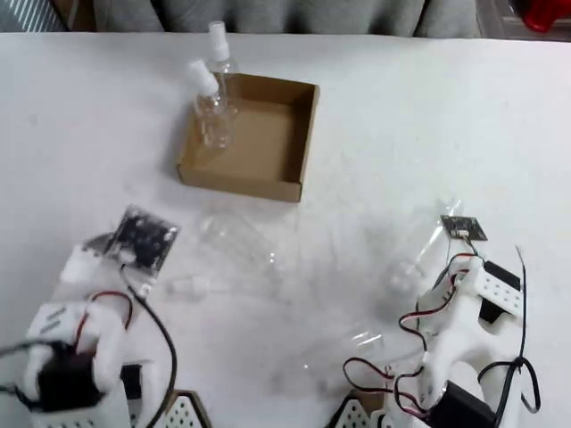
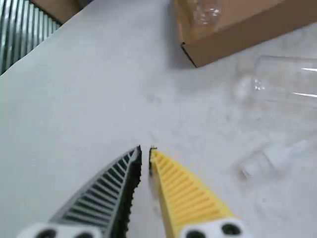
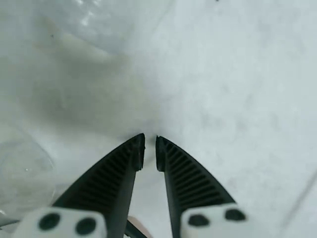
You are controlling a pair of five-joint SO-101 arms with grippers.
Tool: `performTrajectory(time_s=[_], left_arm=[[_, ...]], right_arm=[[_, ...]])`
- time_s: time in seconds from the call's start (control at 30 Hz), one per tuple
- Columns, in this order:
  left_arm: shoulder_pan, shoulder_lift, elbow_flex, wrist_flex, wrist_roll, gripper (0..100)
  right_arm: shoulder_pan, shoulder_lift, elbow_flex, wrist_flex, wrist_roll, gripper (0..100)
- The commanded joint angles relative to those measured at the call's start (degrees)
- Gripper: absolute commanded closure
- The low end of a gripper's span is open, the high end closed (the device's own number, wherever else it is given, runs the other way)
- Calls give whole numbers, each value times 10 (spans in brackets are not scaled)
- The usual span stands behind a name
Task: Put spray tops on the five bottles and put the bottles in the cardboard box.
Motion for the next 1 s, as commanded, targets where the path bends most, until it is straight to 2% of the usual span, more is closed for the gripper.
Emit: performTrajectory(time_s=[0.0,0.1,0.17,0.3,0.43,0.57,0.67,0.73,0.9,0.97], left_arm=[[48,142,-90,24,-101,961],[75,225,-117,37,-208,961],[91,260,-125,44,-251,961],[140,291,-125,45,-305,960],[215,295,-126,50,-324,960],[248,299,-120,63,-431,960],[271,299,-96,47,-470,959],[271,300,-88,24,-479,923],[270,300,-89,0,-497,730],[270,300,-84,-17,-540,725]], right_arm=[[-6,3,-9,-12,2,982],[-6,3,-9,-13,2,982],[-6,4,-9,-15,2,982],[-6,4,-8,-15,2,982],[-6,4,-8,-15,3,982],[-6,4,-8,-15,3,982],[-6,4,-8,-15,3,982],[-6,4,-8,-15,3,982],[-6,4,-8,-16,3,982],[-6,3,-8,-23,3,982]])
